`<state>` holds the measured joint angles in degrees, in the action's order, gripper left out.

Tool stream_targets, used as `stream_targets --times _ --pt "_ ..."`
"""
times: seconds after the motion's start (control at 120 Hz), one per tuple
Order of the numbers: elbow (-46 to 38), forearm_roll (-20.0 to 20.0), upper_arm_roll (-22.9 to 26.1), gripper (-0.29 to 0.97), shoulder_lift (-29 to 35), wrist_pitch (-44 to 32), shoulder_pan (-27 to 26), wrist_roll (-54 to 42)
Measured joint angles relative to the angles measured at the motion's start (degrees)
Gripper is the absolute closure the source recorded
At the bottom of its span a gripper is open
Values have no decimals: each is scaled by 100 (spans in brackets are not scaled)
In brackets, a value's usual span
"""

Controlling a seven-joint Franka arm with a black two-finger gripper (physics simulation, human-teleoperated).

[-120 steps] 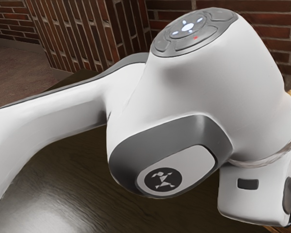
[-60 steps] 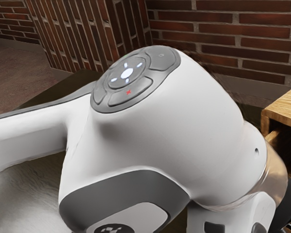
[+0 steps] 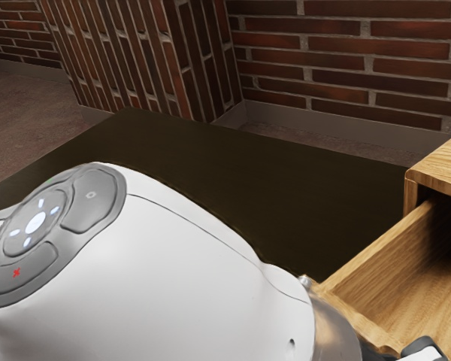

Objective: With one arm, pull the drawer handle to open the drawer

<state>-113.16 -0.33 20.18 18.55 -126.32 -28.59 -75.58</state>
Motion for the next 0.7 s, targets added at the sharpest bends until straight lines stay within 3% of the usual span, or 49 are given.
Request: stream_targets --times 0.525,0.7 --pt "-404 -384 310 65 518 -25 64 202" --pt "-396 -416 311 54 538 7 79 259"
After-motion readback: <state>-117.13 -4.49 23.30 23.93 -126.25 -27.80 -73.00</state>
